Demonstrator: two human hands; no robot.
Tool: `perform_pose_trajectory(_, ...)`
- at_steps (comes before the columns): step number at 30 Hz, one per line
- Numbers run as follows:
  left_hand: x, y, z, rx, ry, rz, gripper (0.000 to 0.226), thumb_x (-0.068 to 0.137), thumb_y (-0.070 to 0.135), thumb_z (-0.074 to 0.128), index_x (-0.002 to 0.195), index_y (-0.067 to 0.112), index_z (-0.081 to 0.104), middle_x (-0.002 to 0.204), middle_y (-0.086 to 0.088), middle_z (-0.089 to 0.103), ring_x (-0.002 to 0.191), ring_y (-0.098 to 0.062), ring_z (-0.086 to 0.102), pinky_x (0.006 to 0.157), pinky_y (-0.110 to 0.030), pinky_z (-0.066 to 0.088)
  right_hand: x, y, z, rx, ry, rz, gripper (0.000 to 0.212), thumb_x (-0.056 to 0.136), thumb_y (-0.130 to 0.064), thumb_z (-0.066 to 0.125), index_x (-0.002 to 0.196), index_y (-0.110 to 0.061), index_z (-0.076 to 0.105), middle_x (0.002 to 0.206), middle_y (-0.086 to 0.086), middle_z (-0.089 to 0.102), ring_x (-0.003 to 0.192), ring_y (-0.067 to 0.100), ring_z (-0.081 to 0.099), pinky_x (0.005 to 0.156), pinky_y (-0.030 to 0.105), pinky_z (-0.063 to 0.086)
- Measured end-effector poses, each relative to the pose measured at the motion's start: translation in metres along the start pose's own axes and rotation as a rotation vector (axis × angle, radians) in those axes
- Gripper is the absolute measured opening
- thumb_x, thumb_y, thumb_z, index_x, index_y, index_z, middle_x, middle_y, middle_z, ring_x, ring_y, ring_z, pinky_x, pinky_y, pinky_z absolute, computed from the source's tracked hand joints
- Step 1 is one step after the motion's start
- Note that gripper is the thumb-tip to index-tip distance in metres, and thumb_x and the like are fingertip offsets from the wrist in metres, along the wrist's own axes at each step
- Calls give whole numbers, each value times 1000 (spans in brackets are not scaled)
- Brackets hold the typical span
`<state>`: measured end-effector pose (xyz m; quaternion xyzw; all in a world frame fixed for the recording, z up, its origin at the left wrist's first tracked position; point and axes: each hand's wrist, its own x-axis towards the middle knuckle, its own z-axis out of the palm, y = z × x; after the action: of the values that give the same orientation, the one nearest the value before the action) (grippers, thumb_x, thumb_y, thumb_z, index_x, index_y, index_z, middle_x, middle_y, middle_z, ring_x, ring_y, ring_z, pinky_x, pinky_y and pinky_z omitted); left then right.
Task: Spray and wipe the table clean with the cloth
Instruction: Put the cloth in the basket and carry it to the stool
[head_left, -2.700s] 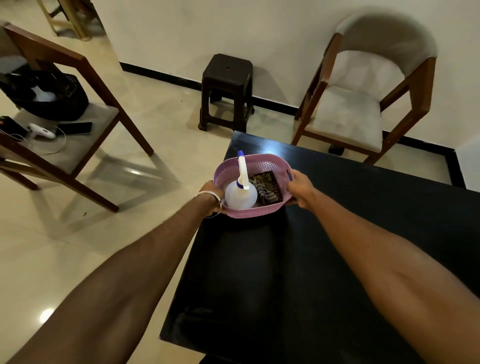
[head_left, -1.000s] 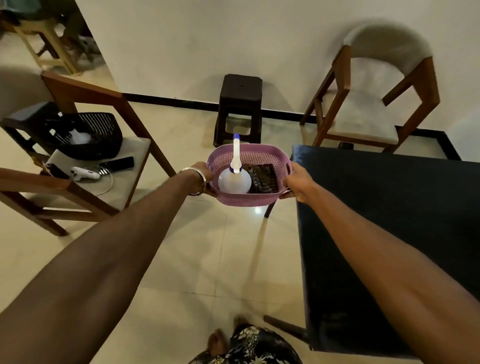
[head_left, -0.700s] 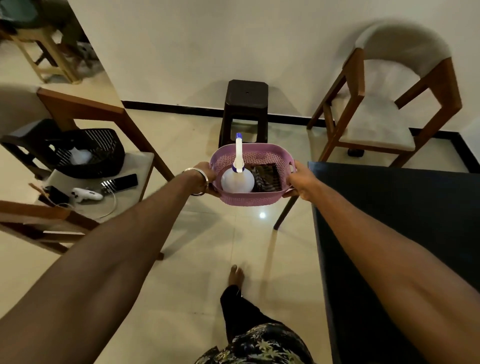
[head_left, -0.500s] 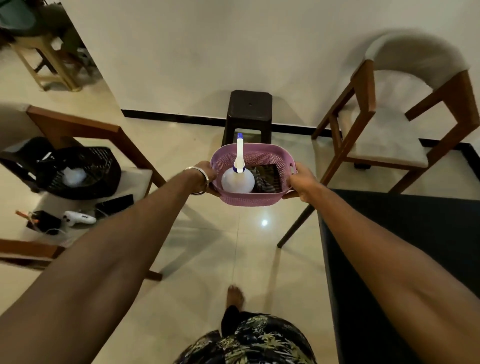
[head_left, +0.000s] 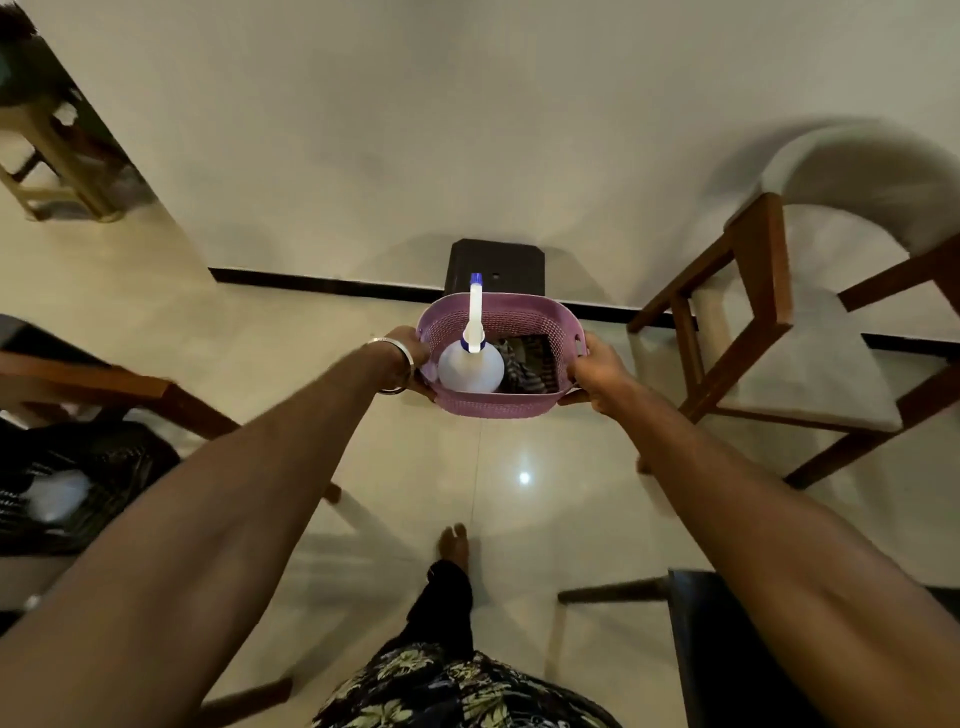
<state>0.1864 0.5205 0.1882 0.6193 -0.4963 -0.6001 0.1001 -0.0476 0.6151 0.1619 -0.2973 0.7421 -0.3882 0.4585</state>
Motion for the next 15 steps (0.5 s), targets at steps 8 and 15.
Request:
perform_pose_trajectory(8,143,100,-31,8,-28,-18,27,90,-11,43,109,3,57,107,-21,63,95,-44,65,82,-56,55,155,-73,4,52,-13,48,33,96,0,53,120,-22,57,109,9,68,92,30,70,63,47,62)
perform_pose_trajectory(15,257,173,-41,55,-39,-32,23,86,-10,50,105,-1,61,102,-27,67,85,-45,68,72,-58,57,277,-116,-2,41,2,109,24,96,-3,53,116,-17,55,102,8,68,80,25,70,48,35,56)
